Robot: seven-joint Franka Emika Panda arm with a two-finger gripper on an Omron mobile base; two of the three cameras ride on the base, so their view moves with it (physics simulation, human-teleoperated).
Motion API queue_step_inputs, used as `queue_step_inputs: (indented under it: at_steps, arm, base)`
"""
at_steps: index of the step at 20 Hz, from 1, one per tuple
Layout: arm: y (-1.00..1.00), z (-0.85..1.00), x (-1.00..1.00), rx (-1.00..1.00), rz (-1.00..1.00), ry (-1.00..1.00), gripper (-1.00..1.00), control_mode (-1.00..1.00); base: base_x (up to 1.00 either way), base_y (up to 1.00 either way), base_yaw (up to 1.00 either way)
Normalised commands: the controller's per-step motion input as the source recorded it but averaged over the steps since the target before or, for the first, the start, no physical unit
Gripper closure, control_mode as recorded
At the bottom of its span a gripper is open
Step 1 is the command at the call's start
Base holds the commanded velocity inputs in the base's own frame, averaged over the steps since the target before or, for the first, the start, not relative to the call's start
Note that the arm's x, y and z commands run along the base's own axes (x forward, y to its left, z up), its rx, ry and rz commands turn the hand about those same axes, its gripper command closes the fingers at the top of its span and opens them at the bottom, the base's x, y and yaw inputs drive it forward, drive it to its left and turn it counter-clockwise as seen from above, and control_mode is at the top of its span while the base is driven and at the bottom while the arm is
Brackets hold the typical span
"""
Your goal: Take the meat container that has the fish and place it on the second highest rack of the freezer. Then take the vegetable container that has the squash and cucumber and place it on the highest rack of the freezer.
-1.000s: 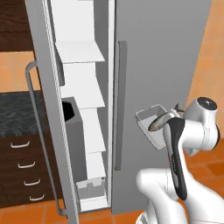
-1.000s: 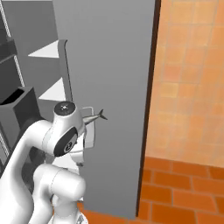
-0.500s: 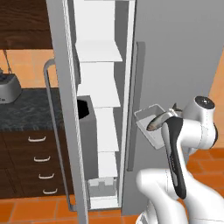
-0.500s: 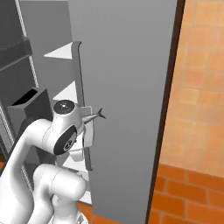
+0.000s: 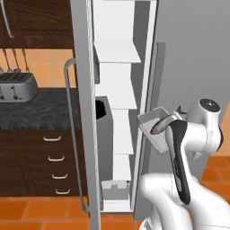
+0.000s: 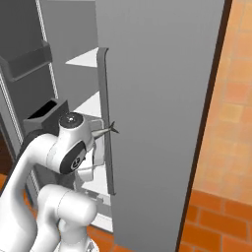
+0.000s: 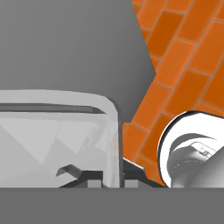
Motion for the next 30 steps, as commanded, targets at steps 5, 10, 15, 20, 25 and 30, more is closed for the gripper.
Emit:
queue_step_inputs:
  at_steps: [5,10,15,20,25,30]
  arm:
    - [0.00,0.00,0.00,0.00,0.00,0.00,1.00,1.00]
    - [0.00,0.00,0.00,0.00,0.00,0.00,1.00,1.00]
    - [0.00,0.00,0.00,0.00,0.00,0.00,1.00,1.00]
    - [0.00,0.00,0.00,0.00,0.00,0.00,1.00,1.00]
    - [0.00,0.00,0.00,0.00,0.00,0.00,1.00,1.00]
    - [0.00,0.00,0.00,0.00,0.00,0.00,1.00,1.00]
  base:
    - [0.17,0.00,0.26]
    - [0.27,0.00,0.26]
    - [0.35,0.00,0.23]
    - [0.34,0.00,0.15]
    - [0.30,0.00,0.14]
    - [0.33,-0.01,0.19]
